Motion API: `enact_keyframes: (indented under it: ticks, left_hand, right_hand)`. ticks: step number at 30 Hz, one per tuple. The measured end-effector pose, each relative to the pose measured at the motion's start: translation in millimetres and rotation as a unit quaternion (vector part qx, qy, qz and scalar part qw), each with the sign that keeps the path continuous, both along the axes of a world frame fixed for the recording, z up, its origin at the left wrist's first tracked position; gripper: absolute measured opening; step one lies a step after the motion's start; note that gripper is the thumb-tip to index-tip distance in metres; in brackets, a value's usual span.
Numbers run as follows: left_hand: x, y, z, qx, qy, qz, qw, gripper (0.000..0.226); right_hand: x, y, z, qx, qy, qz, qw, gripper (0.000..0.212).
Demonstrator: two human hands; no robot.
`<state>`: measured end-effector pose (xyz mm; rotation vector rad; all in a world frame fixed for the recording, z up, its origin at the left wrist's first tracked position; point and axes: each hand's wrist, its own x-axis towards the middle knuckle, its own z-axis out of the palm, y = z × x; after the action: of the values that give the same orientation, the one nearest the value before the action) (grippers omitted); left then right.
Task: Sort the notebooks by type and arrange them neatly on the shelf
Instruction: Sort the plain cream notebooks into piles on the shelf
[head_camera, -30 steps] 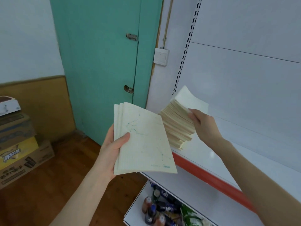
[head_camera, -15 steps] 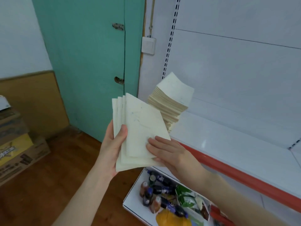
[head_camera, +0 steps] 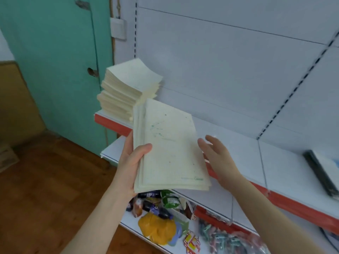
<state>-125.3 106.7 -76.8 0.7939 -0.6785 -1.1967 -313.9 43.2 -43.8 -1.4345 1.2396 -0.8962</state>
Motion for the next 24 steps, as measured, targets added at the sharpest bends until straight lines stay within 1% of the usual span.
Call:
enact_keyframes:
  ticks: [1,3,4,5,7,9,12,15,18,21,24]
  left_hand:
    - [-14.8,-5.3,0.1,0.003,-0.006,-0.012,1.000,0.075]
    - [-43.2,-18.3,2.2,0.010,-0.027,-0.040,0.999,0.079]
    - [-56.9,-25.3,4.4,0.013,-0.044,-0.056,0.997,0.078]
    - [-70.7,-33.0,7.6,0.018,-0.068,-0.072,0.995,0.075]
    - [-98.6,-50.2,12.8,0.027,-0.123,-0.100,0.987,0.059]
    - [-127.3,-68.7,15.6,0.031,-0.141,-0.143,0.979,0.044]
    - [-170.1,-96.5,16.2,0.042,-0.185,-0.207,0.960,0.041]
    - [-208.7,-126.3,12.4,0.059,-0.198,-0.249,0.946,0.036]
    - [-247.4,-158.6,6.3,0.082,-0.222,-0.259,0.937,0.030]
    - [-284.9,-181.7,-4.2,0.103,-0.260,-0.242,0.929,0.018]
    - [-314.1,-200.3,-10.3,0.104,-0.292,-0.217,0.926,0.017]
  right_hand:
    - [-12.5,1.3,-2.1,0.019,-0.013,-0.003,1.000,0.045]
    - [-39.0,3.1,-9.6,0.015,-0.022,-0.027,0.999,0.027]
    - [-52.3,4.0,-11.2,0.010,-0.028,-0.043,0.999,0.023]
    - [-66.3,3.3,-13.4,0.007,-0.036,-0.062,0.997,0.023]
    - [-94.4,1.3,-16.6,0.002,-0.044,-0.104,0.994,0.021]
    - [-120.8,-2.1,-20.1,-0.003,-0.052,-0.146,0.988,0.020]
    - [-159.3,-12.8,-23.5,-0.009,-0.035,-0.206,0.978,0.025]
    - [-196.4,-26.2,-27.4,-0.016,-0.019,-0.257,0.966,0.024]
    - [-230.1,-43.3,-27.8,-0.011,0.006,-0.297,0.955,0.022]
    - [-261.2,-62.4,-29.5,-0.002,0.029,-0.323,0.946,0.023]
    - [-285.7,-79.7,-32.3,0.007,0.039,-0.339,0.940,0.021]
